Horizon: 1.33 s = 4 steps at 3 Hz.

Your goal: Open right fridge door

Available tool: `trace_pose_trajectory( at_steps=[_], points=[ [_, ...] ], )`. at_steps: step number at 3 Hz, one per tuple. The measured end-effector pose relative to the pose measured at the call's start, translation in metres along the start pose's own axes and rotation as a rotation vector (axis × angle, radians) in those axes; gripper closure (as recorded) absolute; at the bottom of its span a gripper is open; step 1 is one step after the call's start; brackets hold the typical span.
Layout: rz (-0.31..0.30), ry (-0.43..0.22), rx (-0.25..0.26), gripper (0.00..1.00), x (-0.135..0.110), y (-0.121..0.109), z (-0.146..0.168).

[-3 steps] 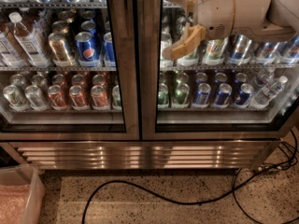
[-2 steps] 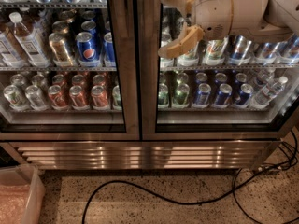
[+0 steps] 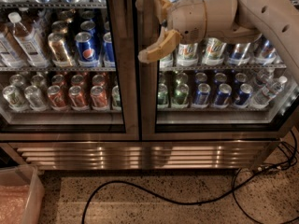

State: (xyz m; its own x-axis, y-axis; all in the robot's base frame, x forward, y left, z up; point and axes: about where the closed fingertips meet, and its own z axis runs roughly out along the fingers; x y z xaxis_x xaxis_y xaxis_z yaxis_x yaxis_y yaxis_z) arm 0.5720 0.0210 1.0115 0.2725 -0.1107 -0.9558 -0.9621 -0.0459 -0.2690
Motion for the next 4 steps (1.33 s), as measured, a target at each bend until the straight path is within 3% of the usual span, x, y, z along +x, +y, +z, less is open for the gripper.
trace_pose_trajectory(
  at_steps=[2, 4],
  points=[
    [0.005, -0.004, -0.028, 0.13, 0.0006, 0.0013, 0.0032],
    [0.005, -0.004, -0.028, 0.55, -0.0001, -0.0081, -0.0032]
  ],
)
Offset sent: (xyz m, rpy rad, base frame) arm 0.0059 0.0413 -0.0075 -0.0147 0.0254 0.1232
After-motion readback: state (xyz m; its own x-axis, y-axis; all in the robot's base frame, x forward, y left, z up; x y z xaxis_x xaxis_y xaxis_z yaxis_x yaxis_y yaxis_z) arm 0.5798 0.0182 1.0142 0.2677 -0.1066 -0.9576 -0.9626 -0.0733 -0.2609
